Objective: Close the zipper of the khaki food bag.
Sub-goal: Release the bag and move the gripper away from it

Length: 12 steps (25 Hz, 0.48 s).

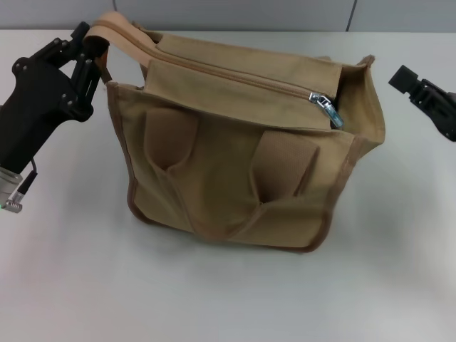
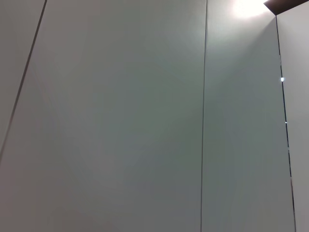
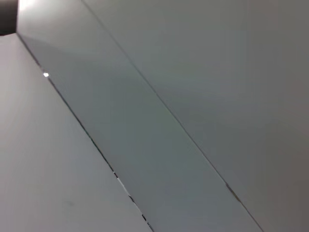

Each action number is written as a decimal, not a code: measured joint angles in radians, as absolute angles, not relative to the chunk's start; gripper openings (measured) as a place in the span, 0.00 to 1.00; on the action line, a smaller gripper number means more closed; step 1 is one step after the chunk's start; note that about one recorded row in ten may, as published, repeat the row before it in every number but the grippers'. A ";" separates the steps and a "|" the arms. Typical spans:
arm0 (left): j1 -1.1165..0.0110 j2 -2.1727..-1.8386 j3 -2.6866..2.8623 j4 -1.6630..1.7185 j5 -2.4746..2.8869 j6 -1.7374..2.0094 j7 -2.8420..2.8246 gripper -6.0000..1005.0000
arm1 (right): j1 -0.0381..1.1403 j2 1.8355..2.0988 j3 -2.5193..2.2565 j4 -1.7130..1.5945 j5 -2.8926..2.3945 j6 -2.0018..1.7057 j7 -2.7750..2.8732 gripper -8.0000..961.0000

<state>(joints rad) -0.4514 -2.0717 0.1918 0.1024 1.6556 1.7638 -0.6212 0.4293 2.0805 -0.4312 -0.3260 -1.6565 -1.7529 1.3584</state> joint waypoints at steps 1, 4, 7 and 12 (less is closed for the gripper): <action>-0.451 -2.072 0.189 0.103 1.655 1.764 -0.623 0.12 | 0.429 2.081 -0.431 -0.326 -1.657 -1.753 1.358 0.08; -0.449 -2.070 0.171 0.103 1.652 1.762 -0.627 0.13 | 0.439 2.081 -0.431 -0.296 -1.657 -1.754 1.299 0.15; -0.439 -2.070 0.117 0.111 1.651 1.703 -0.622 0.22 | 0.446 2.082 -0.431 -0.267 -1.657 -1.754 1.252 0.21; -0.411 -2.067 0.129 0.165 1.663 1.633 -0.638 0.45 | 0.450 2.086 -0.430 -0.250 -1.656 -1.758 1.182 0.31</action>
<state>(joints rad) -0.4107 -2.0667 0.1293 0.1648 1.6630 1.6329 -0.6384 0.4496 2.0858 -0.4300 -0.2495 -1.6557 -1.7576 1.1824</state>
